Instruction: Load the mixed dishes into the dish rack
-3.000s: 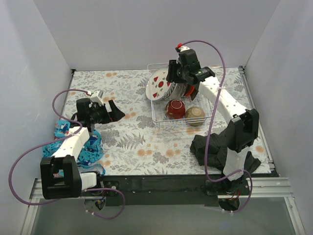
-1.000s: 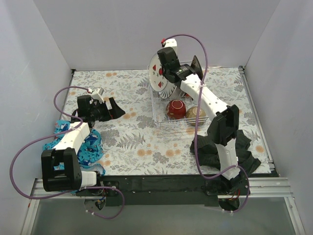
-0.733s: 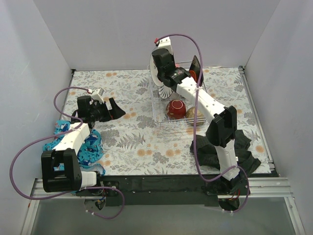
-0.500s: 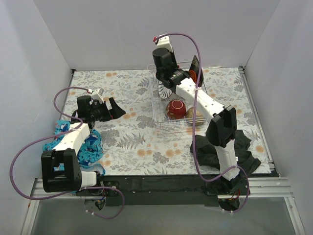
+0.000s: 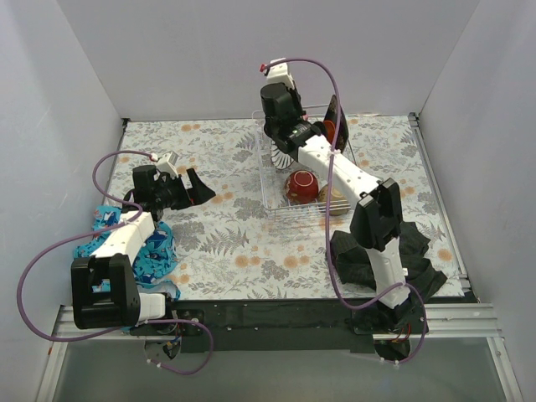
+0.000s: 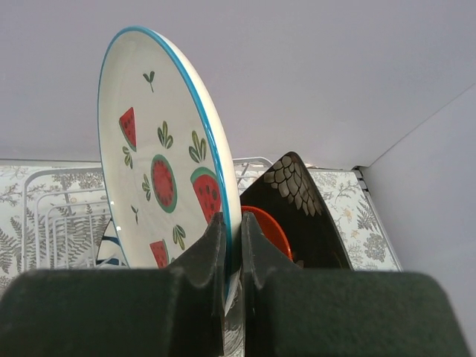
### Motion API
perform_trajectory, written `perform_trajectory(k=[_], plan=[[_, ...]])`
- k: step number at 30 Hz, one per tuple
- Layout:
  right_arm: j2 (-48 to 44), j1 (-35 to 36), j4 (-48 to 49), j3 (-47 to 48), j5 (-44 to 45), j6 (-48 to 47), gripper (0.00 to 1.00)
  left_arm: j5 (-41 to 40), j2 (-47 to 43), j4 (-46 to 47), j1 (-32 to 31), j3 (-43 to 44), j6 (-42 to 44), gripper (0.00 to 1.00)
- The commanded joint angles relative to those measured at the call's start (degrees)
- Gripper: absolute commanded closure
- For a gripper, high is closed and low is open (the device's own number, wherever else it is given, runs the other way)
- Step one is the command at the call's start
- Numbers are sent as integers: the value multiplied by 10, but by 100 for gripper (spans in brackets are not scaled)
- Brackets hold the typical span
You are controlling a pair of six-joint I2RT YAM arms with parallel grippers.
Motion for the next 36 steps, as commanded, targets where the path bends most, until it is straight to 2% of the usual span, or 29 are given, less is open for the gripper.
perform_trajectory(k=[1,15,23,27,29,30,32,33,35,36], plan=[[3,4,74,29,13,23,99,3,-14,7,1,-2,4,2],[33,6,13,33,-5,62,99,0,-11,7,2,-4,6,2],[16,19,-64,-10,3,111,99,1,-9,13,3,-4,2,2],[20,19,-69,-16,-1,116,98,2,-7,18,2,0,-1,2],[19,19,-76,-13,-24,109,87,2,-7,19,2,6,-1,2],[15,19,-90,-9,-38,109,71,2,-7,18,2,8,-1,2],[7,19,-112,-2,-57,113,58,1,-9,10,2,13,1,2],[0,19,-135,2,-61,113,42,2,-9,7,2,19,1,2],[-14,16,-156,1,-78,118,36,1,-10,6,2,23,2,2],[-36,14,-167,-6,-88,122,27,2,-11,6,3,26,3,2]])
